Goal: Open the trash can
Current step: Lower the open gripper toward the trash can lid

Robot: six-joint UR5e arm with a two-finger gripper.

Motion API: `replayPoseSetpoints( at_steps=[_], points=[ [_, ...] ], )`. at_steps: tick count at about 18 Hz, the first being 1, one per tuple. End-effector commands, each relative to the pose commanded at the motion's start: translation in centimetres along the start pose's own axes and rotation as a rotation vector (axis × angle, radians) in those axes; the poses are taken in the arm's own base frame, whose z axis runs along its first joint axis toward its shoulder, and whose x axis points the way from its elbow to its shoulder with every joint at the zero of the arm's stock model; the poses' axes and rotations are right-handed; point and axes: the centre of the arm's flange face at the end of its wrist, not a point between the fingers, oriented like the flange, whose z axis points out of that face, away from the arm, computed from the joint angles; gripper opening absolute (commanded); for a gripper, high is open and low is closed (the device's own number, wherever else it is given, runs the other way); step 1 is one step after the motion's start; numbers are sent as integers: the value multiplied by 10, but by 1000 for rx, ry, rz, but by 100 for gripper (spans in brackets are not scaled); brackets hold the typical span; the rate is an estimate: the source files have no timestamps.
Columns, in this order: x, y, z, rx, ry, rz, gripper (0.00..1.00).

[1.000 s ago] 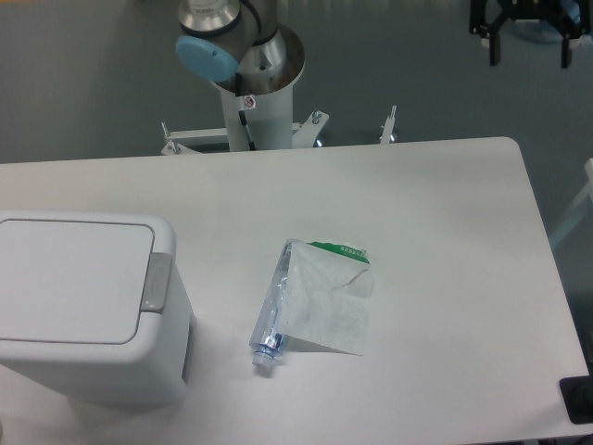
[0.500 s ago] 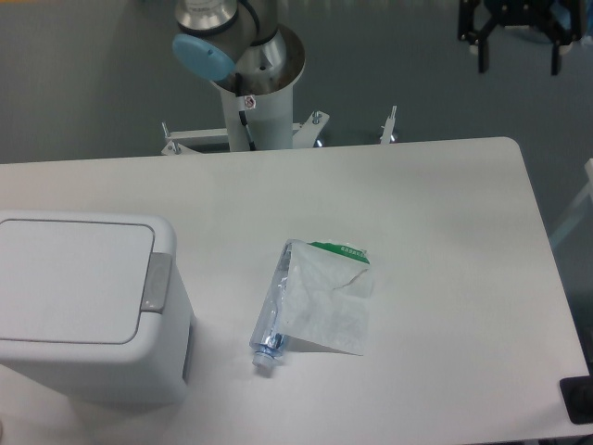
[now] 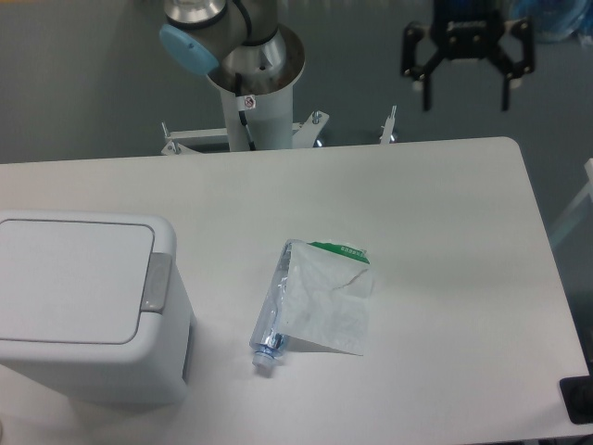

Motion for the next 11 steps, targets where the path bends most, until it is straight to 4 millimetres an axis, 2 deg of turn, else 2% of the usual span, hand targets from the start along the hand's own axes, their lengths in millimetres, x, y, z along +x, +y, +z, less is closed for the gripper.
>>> replayPoseSetpoints(
  at_steps=[4, 7, 11],
  points=[
    [35, -23, 17, 7, 52, -94, 100],
    [41, -38, 21, 15, 69, -197, 100],
    [70, -70, 50, 11, 128, -221, 100]
  ],
)
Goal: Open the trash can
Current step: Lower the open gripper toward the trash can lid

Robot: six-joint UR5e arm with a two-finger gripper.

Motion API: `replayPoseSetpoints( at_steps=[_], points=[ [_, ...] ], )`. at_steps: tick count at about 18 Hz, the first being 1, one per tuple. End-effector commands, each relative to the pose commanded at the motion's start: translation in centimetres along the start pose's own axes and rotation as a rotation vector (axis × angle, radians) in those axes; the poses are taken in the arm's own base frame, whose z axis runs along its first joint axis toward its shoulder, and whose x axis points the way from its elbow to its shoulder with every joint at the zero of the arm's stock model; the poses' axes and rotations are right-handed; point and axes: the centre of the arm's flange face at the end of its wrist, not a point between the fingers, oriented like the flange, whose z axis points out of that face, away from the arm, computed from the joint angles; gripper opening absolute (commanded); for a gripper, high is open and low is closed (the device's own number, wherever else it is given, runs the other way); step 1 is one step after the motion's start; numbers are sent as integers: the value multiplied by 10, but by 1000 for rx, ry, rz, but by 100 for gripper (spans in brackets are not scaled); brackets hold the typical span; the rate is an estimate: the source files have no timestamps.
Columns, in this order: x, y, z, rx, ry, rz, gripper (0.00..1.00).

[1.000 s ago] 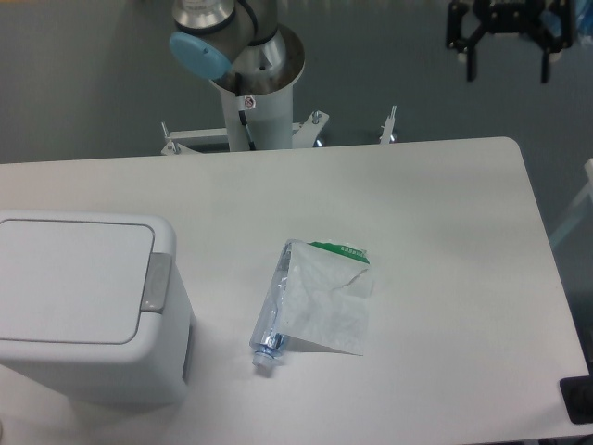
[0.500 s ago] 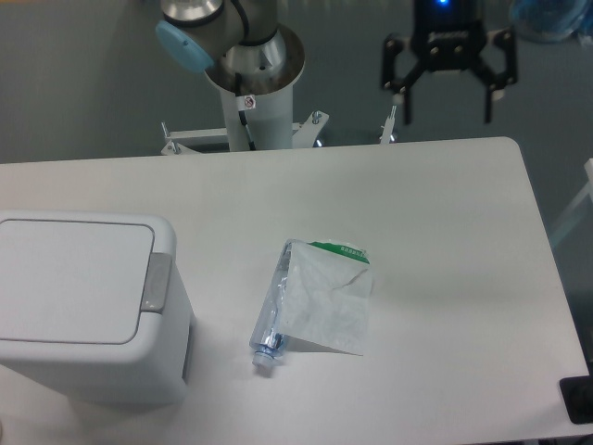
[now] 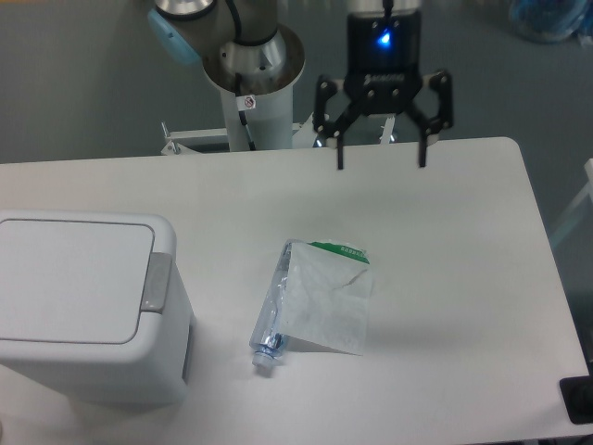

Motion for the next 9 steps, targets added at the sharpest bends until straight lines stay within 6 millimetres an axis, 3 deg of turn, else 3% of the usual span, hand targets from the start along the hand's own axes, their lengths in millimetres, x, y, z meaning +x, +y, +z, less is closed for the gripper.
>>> replayPoseSetpoints(
  at_steps=[7, 9],
  points=[
    [50, -15, 29, -6, 59, -84, 100],
    [64, -24, 47, 16, 70, -127, 100]
  ],
)
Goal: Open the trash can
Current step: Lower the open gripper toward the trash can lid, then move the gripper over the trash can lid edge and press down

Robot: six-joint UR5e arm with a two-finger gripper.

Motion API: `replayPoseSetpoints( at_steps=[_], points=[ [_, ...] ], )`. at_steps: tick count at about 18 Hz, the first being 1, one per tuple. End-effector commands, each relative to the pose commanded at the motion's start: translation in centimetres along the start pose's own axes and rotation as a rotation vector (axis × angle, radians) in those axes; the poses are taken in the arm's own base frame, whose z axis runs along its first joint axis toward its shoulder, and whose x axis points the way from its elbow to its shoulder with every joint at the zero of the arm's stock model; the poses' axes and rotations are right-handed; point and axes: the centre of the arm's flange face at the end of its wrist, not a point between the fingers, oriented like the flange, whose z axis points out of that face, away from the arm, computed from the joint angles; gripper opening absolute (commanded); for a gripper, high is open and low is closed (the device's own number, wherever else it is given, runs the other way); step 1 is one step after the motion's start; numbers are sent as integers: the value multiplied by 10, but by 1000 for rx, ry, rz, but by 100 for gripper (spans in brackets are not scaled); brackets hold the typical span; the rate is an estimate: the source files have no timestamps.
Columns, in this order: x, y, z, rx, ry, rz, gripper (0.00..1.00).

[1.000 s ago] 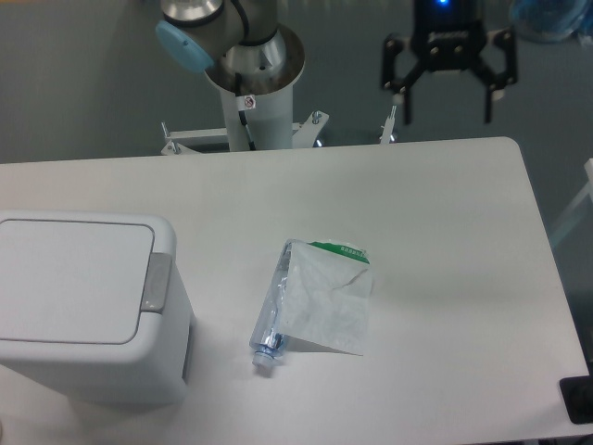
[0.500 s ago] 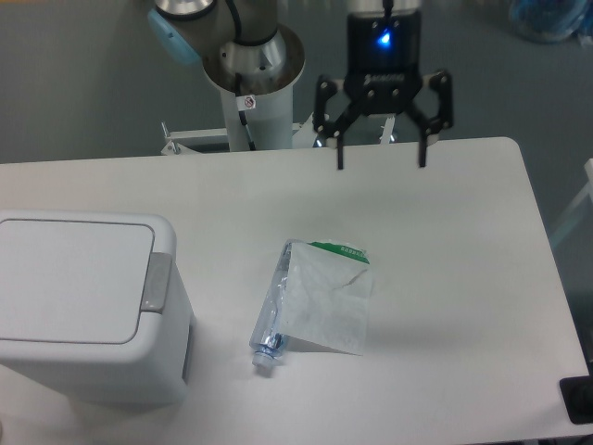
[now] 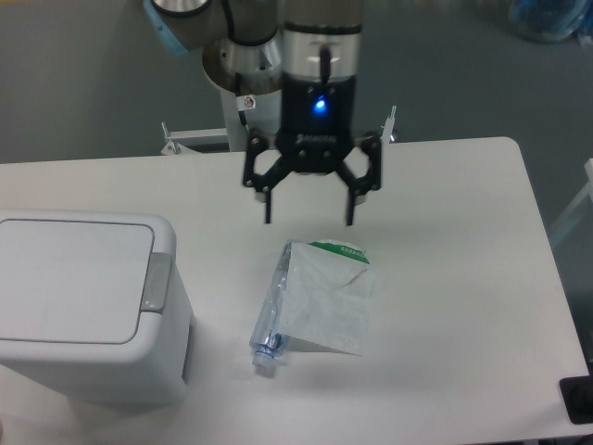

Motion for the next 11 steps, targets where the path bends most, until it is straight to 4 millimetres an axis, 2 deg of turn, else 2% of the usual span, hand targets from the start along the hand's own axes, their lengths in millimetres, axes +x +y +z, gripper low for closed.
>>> replayPoseSetpoints(
  at_steps=[4, 9, 11],
  points=[
    [22, -11, 22, 15, 25, -45, 100],
    [40, -8, 45, -17, 50, -21, 100],
    [43, -6, 46, -22, 53, -18, 100]
  ],
)
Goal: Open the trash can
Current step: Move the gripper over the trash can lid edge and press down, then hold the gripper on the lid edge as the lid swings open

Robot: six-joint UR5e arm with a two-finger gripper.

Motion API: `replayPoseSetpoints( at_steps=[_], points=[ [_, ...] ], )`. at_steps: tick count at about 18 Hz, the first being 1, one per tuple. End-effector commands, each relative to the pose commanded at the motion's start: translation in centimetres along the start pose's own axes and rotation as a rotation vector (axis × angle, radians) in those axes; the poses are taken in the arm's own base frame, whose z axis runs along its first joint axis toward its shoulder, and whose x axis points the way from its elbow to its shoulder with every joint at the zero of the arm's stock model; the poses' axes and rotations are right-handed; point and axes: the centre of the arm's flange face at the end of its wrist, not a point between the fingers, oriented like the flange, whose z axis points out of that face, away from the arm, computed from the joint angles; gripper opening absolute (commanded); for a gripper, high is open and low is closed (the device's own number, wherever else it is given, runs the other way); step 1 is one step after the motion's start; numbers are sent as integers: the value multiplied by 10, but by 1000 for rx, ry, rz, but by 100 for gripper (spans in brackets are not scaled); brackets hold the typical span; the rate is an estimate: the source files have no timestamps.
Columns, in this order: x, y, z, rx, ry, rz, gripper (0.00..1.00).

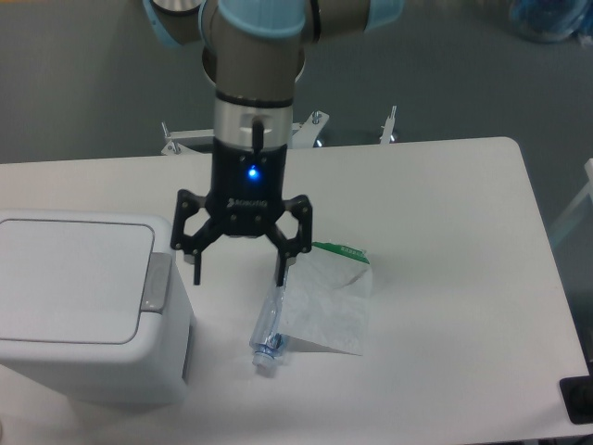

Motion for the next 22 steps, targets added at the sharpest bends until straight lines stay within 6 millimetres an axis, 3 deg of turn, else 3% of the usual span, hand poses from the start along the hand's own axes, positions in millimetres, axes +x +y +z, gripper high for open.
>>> replayPoseSetpoints(
  at_steps=[7, 22],
  points=[
    [17, 6, 15, -25, 19, 20, 100],
    [22, 14, 24, -46, 27, 23, 100]
  ],
)
